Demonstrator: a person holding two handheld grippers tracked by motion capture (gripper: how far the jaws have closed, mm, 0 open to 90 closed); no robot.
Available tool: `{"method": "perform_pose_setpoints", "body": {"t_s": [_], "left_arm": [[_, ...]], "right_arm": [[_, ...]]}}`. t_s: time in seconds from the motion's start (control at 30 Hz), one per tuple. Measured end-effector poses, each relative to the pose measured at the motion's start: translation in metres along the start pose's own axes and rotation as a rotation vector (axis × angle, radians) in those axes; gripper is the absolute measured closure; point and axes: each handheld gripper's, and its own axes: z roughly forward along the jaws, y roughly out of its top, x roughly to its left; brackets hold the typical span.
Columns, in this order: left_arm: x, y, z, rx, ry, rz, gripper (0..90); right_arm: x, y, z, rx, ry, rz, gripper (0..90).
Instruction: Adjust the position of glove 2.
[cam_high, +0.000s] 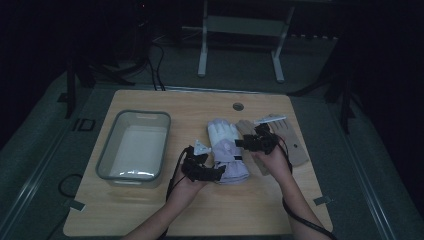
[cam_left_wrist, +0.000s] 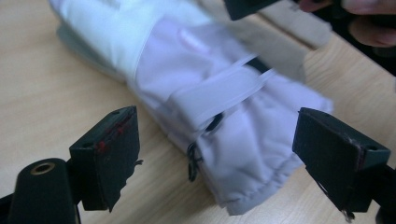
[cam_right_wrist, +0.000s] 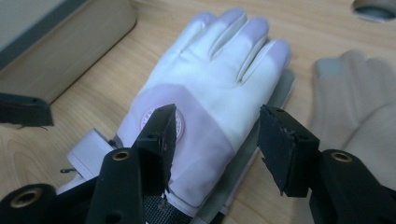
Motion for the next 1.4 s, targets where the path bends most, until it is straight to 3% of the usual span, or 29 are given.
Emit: {"method": "perform_pose_setpoints", "body": {"t_s": [0.07,0.1,0.17,0.23,0.4,0.47,0.6,0.8,1.0,1.13,1.4], "left_arm": [[0.001,-0.001,0.003,0.017,0.002,-0.01,15.3],[0.002,-0.005,0.011,0.054,0.002,-0.029,15.3],[0.003,-0.01,0.018,0.083,0.005,-0.039,15.4],[0.005,-0.014,0.024,0.102,0.003,-0.061,19.1],[0.006,-0.02,0.036,0.133,-0.008,-0.072,20.0],[0.007,-0.022,0.039,0.139,-0.019,-0.082,21.2],[0.011,-0.027,0.043,0.14,-0.077,-0.093,31.0],[0.015,-0.025,0.048,0.18,-0.168,-0.096,47.2],[0.013,-0.024,0.042,0.177,-0.179,-0.084,69.2],[0.016,-0.021,0.039,0.174,-0.21,-0.106,71.6],[0.019,-0.006,0.023,0.155,-0.207,-0.077,72.0]], "right_arm": [[0.0,0.0,0.0,0.0,0.0,0.0,46.1],[-0.001,-0.003,0.002,0.005,0.009,0.009,45.1],[-0.004,-0.015,0.006,0.037,0.047,0.049,45.1],[-0.005,-0.022,0.008,0.065,0.044,0.059,45.2],[-0.008,-0.032,0.019,0.136,0.044,0.098,42.2],[-0.01,-0.033,0.025,0.167,0.034,0.119,41.1],[-0.016,-0.037,0.033,0.187,0.079,0.162,45.1],[-0.019,-0.04,0.036,0.187,0.145,0.191,59.7],[-0.011,-0.038,0.032,0.176,0.115,0.177,73.0],[-0.007,-0.038,0.024,0.145,0.103,0.173,75.5],[0.005,-0.028,0.009,0.074,0.083,0.161,75.8]]}}
